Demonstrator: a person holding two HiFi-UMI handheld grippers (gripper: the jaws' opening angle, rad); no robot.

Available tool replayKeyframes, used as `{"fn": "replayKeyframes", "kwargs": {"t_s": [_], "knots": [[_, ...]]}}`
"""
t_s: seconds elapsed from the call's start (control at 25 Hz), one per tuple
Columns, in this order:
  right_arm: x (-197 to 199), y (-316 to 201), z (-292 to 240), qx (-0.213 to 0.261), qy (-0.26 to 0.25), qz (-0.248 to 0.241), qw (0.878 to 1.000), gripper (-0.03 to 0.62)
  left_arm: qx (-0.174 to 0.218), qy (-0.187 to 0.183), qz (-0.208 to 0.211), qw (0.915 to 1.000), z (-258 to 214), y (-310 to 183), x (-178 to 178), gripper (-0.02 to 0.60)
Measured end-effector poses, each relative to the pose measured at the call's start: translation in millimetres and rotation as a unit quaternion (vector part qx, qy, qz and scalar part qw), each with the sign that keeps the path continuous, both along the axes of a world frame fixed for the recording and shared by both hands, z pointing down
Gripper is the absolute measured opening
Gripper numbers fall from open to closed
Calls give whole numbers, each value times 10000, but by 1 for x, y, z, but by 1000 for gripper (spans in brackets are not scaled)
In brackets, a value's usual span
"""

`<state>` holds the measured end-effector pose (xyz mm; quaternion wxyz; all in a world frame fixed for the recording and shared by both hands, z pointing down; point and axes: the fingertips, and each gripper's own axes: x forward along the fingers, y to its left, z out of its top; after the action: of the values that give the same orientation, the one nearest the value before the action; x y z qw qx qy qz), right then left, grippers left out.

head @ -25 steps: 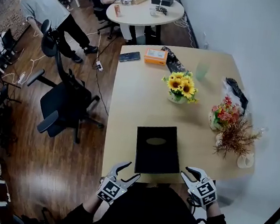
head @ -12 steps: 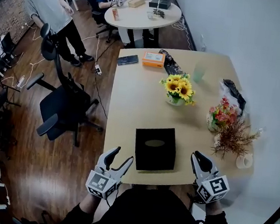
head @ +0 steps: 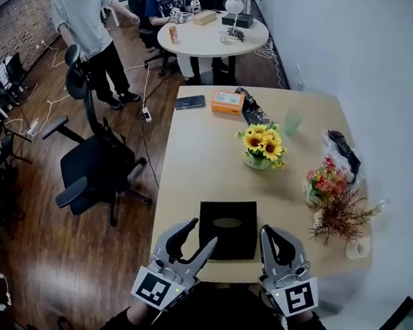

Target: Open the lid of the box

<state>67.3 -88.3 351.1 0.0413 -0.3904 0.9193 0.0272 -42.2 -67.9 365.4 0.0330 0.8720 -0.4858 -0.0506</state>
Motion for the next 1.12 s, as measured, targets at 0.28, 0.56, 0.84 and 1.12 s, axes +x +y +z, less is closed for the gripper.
{"fn": "replayKeyframes", "kwargs": {"t_s": [0.28, 0.56, 0.84, 1.12], "knots": [[8, -11, 6, -145, -207, 155, 9996, 0, -238, -101, 95, 9996, 19, 4, 7, 183], [6, -11, 15, -141, 34, 121, 9998, 0, -283, -176, 124, 9994, 24, 2, 11, 178], [8, -12, 17, -216, 21, 141, 9997, 0, -322, -163, 110, 9993, 26, 1, 10, 176], [8, -12, 27, -297, 107, 131, 9994, 0, -380, -202, 142, 9990, 32, 0, 12, 175]]}}
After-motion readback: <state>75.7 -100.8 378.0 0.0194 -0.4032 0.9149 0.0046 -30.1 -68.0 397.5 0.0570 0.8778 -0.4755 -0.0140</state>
